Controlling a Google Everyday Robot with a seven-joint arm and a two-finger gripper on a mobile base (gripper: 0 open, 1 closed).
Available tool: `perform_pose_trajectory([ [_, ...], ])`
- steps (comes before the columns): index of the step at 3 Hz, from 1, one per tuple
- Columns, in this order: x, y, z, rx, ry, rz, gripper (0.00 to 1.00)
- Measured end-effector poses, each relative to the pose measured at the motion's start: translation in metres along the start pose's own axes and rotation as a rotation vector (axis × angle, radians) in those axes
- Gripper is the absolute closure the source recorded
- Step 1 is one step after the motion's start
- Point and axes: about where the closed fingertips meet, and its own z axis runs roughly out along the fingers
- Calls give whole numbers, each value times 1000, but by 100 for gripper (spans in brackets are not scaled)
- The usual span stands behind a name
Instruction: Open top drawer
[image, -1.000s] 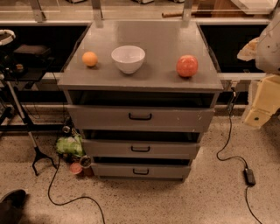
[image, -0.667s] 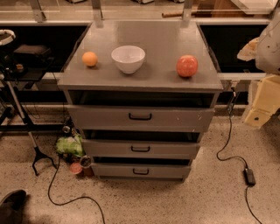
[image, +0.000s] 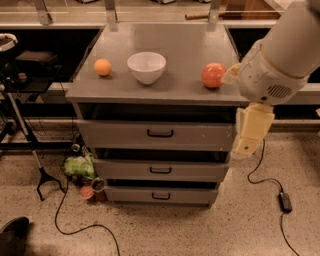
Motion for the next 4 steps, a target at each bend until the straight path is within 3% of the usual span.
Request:
perform_pose_trajectory([
  [2,-82,-30,115,-88,-20,-111,0],
  [3,-115,-47,172,-134,10,-130,0],
  [4,-134,-62,221,-178,65,-121,0],
])
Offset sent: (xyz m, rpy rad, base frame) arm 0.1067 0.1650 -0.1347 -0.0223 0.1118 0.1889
